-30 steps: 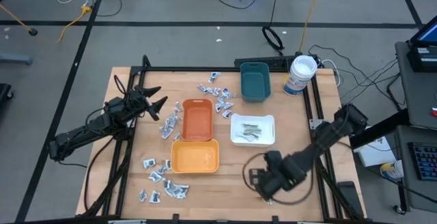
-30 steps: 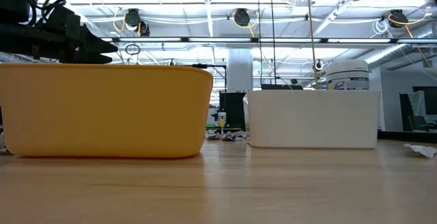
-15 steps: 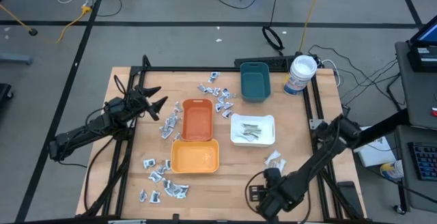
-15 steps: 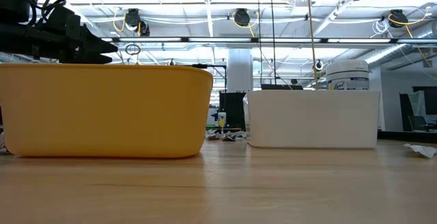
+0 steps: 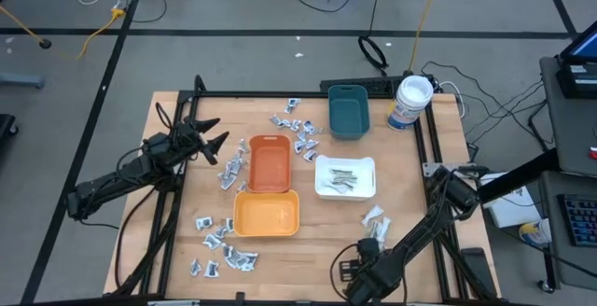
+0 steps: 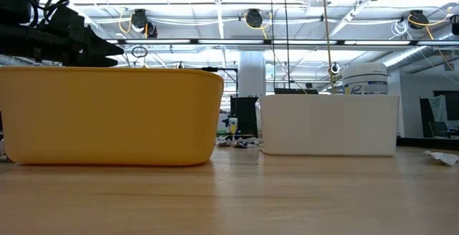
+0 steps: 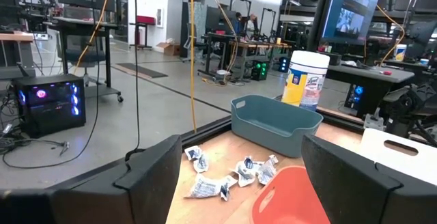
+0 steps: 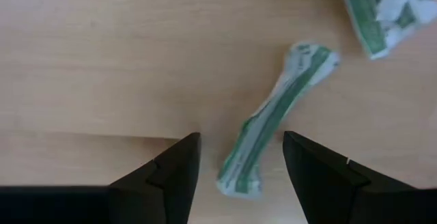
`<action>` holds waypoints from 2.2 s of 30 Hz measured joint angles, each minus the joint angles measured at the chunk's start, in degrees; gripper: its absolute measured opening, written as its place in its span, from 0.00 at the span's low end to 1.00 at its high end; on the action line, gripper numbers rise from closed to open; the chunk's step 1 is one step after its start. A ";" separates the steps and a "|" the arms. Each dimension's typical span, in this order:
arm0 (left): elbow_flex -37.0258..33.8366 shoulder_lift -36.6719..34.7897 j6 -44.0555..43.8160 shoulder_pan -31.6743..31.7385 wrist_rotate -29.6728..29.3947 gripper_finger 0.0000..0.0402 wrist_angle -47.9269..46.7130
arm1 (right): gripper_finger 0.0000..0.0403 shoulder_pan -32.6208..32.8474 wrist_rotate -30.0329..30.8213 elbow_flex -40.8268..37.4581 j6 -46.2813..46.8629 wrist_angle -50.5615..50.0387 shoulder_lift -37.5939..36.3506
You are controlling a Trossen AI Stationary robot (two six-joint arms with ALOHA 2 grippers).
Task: Pick & Place First Aid Supplies
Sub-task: Put the green sachet into the white bin
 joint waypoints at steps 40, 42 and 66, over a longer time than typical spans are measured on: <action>0.00 0.00 0.01 -0.01 -0.01 0.77 0.00 | 0.00 -17.39 -5.86 -0.13 -91.84 -10.16 -16.82; 0.00 0.00 -0.04 -0.02 -0.02 0.77 0.00 | 0.00 -19.85 -5.88 -0.13 -96.59 -12.23 -17.45; 0.00 -0.01 -0.02 -0.02 0.00 0.77 -0.02 | 0.00 -46.00 -1.24 -0.59 -120.31 -16.47 -18.12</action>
